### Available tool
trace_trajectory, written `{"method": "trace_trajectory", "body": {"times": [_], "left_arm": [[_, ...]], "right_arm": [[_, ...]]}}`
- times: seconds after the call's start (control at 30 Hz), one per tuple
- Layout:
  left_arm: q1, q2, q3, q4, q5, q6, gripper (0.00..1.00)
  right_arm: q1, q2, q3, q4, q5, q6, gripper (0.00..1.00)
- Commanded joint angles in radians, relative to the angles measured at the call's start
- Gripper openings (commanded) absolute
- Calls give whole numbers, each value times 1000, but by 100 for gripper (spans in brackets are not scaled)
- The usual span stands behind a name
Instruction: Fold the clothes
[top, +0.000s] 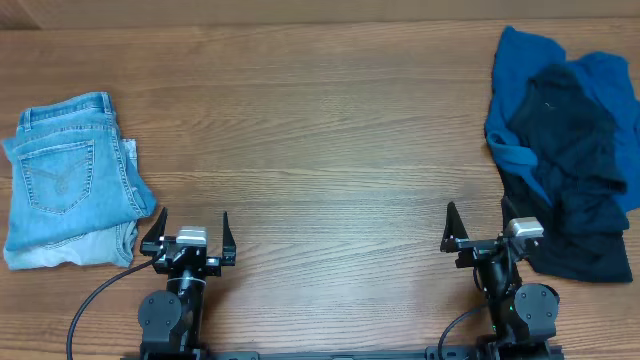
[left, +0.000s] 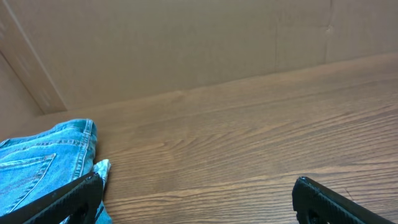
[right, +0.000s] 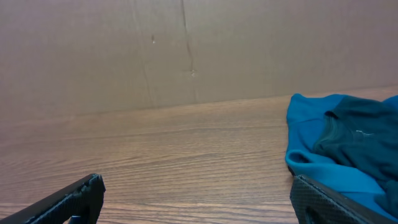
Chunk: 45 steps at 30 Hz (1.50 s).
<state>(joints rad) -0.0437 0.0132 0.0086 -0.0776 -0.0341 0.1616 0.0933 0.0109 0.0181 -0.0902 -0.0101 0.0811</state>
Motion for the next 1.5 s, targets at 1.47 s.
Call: {"method": "trace_trajectory", "body": {"times": [1.47], "left_arm": [[4, -7, 109, -59, 106, -186, 100]], "right_arm": [[1, 17, 156, -121, 180, 61, 100]]}}
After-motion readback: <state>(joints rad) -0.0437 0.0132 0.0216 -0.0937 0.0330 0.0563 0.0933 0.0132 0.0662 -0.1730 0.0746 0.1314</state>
